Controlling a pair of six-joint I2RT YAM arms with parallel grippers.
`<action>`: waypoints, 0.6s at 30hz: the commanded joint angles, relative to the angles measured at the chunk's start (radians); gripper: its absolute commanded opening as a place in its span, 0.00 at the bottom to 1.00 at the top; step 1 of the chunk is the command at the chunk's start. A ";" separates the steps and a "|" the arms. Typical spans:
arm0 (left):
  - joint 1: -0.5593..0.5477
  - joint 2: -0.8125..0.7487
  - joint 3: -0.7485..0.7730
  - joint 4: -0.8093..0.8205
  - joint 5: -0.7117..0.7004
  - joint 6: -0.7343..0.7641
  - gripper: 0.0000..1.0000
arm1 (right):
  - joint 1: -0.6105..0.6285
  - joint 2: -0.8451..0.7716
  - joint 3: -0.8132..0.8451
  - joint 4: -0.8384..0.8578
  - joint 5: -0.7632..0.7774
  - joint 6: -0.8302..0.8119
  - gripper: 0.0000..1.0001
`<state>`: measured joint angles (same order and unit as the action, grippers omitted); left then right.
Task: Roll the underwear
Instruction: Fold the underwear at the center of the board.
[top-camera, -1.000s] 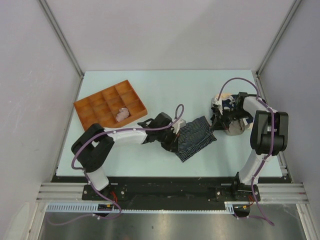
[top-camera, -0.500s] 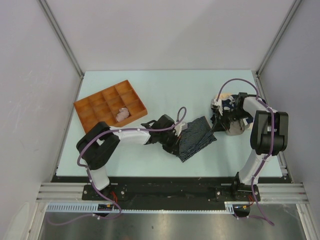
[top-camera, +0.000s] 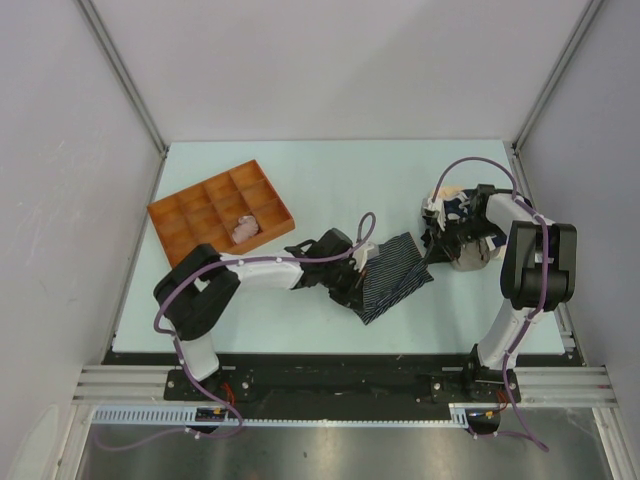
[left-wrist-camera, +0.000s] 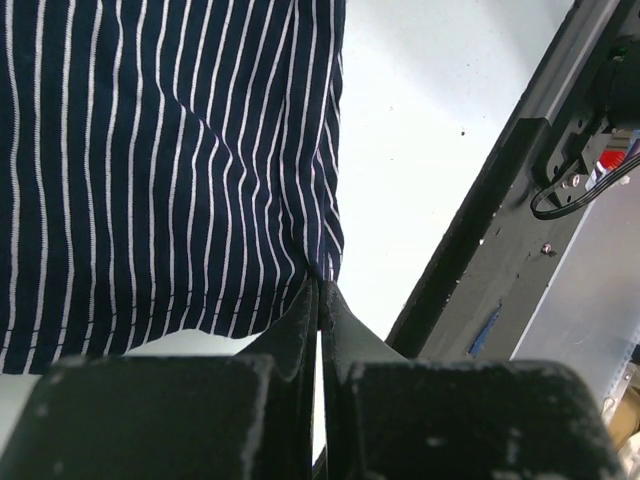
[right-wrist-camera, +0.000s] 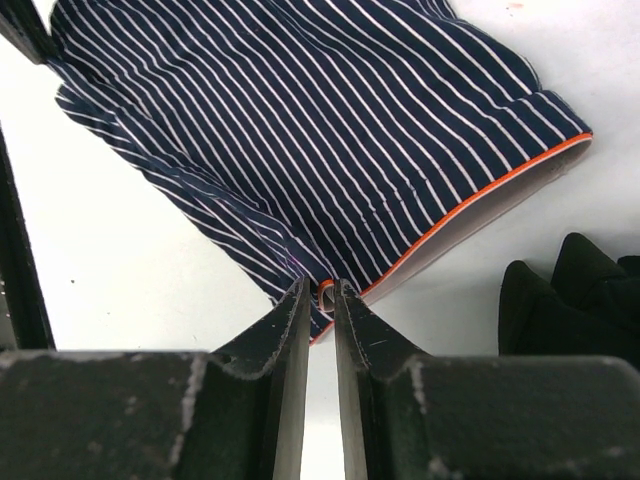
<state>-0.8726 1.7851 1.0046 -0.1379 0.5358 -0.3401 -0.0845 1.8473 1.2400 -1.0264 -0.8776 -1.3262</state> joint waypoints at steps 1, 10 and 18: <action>-0.012 -0.012 0.032 0.031 0.032 -0.028 0.02 | 0.015 -0.033 -0.007 0.035 0.022 0.050 0.20; -0.029 -0.004 0.031 0.043 0.035 -0.046 0.04 | 0.015 -0.054 -0.014 0.054 0.060 0.073 0.23; -0.042 -0.016 0.019 0.038 0.020 -0.062 0.41 | -0.012 -0.112 -0.013 -0.017 0.075 0.012 0.40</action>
<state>-0.9039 1.7851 1.0046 -0.1284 0.5369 -0.3828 -0.0746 1.8156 1.2247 -0.9958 -0.8074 -1.2724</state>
